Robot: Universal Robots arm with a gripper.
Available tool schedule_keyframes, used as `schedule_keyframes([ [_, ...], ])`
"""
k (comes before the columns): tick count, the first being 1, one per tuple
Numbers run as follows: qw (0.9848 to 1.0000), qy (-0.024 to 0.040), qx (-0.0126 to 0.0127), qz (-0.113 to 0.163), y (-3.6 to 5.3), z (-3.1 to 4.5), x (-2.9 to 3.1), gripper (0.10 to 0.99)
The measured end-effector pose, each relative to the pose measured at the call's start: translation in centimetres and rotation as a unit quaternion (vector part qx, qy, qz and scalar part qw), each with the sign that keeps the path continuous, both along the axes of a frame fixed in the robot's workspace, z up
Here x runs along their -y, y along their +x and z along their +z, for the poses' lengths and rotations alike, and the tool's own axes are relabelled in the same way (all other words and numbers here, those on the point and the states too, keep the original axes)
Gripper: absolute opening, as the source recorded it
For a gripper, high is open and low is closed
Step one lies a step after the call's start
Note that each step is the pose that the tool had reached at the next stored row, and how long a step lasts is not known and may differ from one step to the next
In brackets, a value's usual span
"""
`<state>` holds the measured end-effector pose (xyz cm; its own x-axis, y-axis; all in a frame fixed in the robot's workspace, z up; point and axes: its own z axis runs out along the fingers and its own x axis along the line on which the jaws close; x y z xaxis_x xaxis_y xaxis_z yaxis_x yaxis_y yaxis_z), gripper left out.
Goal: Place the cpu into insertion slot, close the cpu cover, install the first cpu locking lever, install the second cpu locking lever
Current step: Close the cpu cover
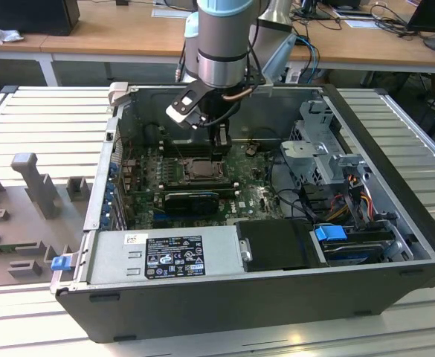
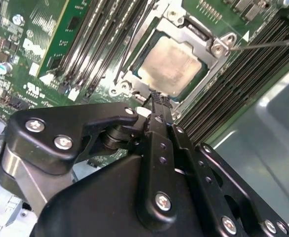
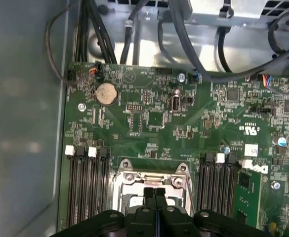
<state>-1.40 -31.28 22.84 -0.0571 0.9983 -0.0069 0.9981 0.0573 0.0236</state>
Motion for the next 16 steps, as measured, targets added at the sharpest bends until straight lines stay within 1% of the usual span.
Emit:
schedule_keyframes([
  [4,1.0,0.0,0.0,0.0,-0.46,-0.4,0.0,0.106],
  [5,1.0,0.0,0.0,0.0,-0.54,-0.75,0.0,0.106],
  [7,1.0,-0.0001,0.0,0.0,-0.7,-1.15,0.01,0.106],
  [8,1.0,0.0004,0.0,0.0,-0.95,-1.47,0.01,0.106],
  [9,1.0,0.003,-0.0001,0.0,-1.34,-1.5,0.01,0.106],
  [10,1.0,0.0035,0.0,0.0,-1.54,-1.51,0.0,0.106],
  [13,1.0,0.0035,0.0,0.0,-2.26,-1.51,-0.01,0.106],
  [16,1.0,0.0035,0.0,0.0,-2.64,-1.51,-0.01,0.106],
])
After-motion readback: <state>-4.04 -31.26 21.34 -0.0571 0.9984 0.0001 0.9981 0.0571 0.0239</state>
